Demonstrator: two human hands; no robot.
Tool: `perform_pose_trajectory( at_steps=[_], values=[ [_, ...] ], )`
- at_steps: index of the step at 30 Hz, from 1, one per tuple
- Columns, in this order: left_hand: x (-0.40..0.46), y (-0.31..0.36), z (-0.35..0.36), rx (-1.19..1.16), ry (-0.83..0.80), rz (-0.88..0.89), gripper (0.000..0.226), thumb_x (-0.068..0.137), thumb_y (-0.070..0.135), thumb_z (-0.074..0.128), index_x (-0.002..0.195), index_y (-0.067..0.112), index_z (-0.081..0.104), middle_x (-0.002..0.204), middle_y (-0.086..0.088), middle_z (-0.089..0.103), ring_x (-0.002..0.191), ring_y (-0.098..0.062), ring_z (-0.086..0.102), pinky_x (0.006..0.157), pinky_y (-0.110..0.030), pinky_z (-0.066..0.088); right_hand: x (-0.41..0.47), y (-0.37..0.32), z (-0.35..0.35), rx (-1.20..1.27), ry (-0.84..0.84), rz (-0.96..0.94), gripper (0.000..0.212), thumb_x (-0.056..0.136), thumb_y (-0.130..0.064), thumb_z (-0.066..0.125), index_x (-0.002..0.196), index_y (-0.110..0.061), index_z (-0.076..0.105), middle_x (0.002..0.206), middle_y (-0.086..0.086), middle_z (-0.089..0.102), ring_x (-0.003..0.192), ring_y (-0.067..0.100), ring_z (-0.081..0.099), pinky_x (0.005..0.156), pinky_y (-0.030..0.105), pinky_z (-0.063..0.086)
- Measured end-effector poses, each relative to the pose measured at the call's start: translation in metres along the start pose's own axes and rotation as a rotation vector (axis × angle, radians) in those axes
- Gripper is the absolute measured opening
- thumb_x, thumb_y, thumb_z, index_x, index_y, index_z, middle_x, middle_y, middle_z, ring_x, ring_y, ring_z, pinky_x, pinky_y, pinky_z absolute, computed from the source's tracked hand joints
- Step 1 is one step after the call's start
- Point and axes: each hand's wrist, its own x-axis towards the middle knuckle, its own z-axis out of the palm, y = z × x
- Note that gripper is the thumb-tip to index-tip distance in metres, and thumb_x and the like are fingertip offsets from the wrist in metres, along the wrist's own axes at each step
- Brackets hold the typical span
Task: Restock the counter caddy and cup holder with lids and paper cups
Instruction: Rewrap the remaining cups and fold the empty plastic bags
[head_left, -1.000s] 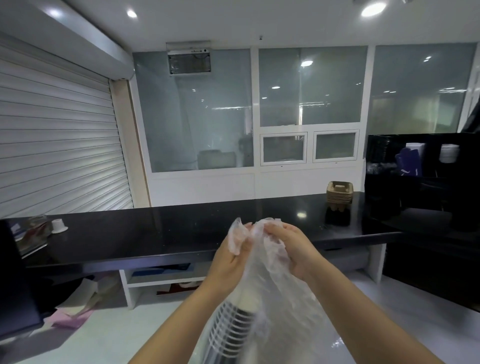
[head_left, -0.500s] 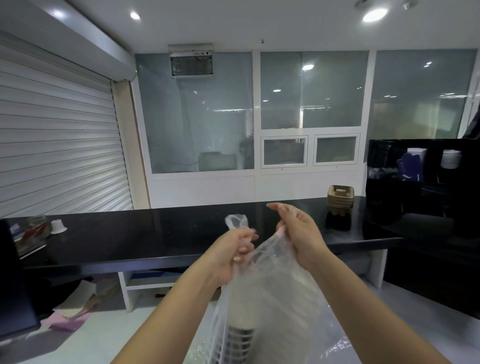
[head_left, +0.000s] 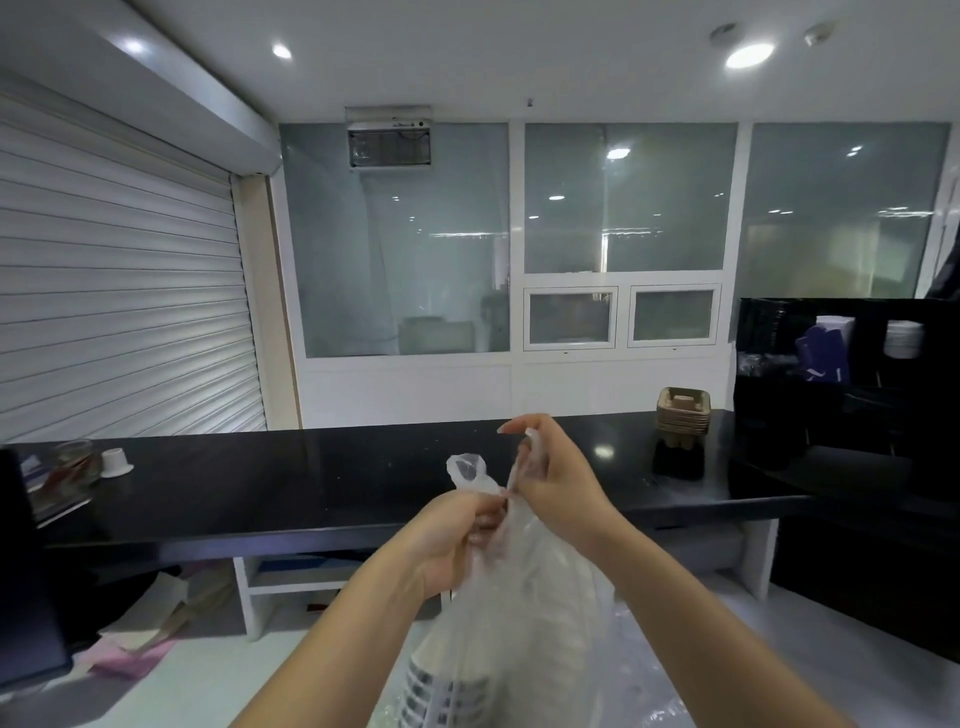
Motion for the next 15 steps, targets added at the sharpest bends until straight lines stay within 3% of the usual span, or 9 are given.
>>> perform_pose_trajectory(
  at_steps=[1, 3, 6, 9, 11, 15],
  values=[
    [-0.001, -0.001, 0.002, 0.024, -0.001, 0.007, 0.023, 0.094, 0.005, 0.049, 0.072, 0.010, 0.053, 0.056, 0.000, 0.041, 0.047, -0.008, 0.034, 0.047, -0.019, 0.032, 0.001, -0.003, 0.002, -0.022, -0.002, -0.023, 0.042, 0.086, 0.012, 0.046, 0.100, -0.026, 0.058, 0.076, 0.000, 0.054, 0.068, 0.012, 0.053, 0.060, 0.023, 0.048],
    [-0.001, -0.005, 0.008, 0.116, 0.001, 0.050, 0.024, 0.096, 0.006, 0.045, 0.077, 0.009, 0.059, 0.057, -0.003, 0.051, 0.047, -0.010, 0.044, 0.044, -0.021, 0.037, 0.002, -0.009, 0.008, -0.094, -0.052, -0.066, 0.039, 0.085, 0.014, 0.044, 0.090, -0.020, 0.063, 0.074, -0.003, 0.060, 0.070, 0.008, 0.057, 0.062, 0.018, 0.049],
    [-0.003, -0.010, 0.018, 0.241, 0.009, 0.126, 0.031, 0.101, 0.009, 0.035, 0.086, 0.010, 0.061, 0.077, -0.008, 0.062, 0.068, -0.016, 0.058, 0.053, -0.024, 0.049, 0.005, -0.014, 0.017, -0.260, -0.146, -0.105, 0.042, 0.084, 0.012, 0.039, 0.080, -0.022, 0.064, 0.065, -0.005, 0.059, 0.067, 0.012, 0.058, 0.061, 0.022, 0.049],
    [-0.013, -0.005, 0.016, 0.244, -0.057, 0.170, 0.027, 0.101, 0.003, 0.038, 0.085, 0.008, 0.059, 0.086, -0.014, 0.058, 0.078, -0.021, 0.062, 0.059, -0.024, 0.056, 0.009, -0.018, 0.015, -0.374, -0.234, -0.109, 0.039, 0.088, 0.005, 0.039, 0.086, -0.028, 0.060, 0.075, -0.003, 0.060, 0.063, 0.020, 0.062, 0.049, 0.027, 0.050],
    [-0.017, -0.002, 0.010, 0.206, -0.122, 0.182, 0.024, 0.097, -0.004, 0.044, 0.084, 0.005, 0.063, 0.090, -0.018, 0.058, 0.087, -0.027, 0.064, 0.064, -0.030, 0.057, 0.009, -0.022, 0.012, -0.489, -0.284, -0.162, 0.036, 0.086, 0.004, 0.042, 0.096, -0.027, 0.058, 0.088, -0.006, 0.059, 0.078, 0.022, 0.062, 0.056, 0.028, 0.052],
    [-0.014, 0.001, 0.009, 0.380, -0.054, 0.218, 0.031, 0.103, 0.001, 0.035, 0.084, 0.022, 0.047, 0.085, 0.005, 0.052, 0.058, 0.013, 0.060, 0.061, -0.011, 0.050, 0.008, -0.033, 0.018, -0.632, -0.356, -0.265, 0.041, 0.087, 0.003, 0.045, 0.116, -0.024, 0.055, 0.108, -0.004, 0.059, 0.096, 0.018, 0.056, 0.079, 0.028, 0.050]
  ],
)
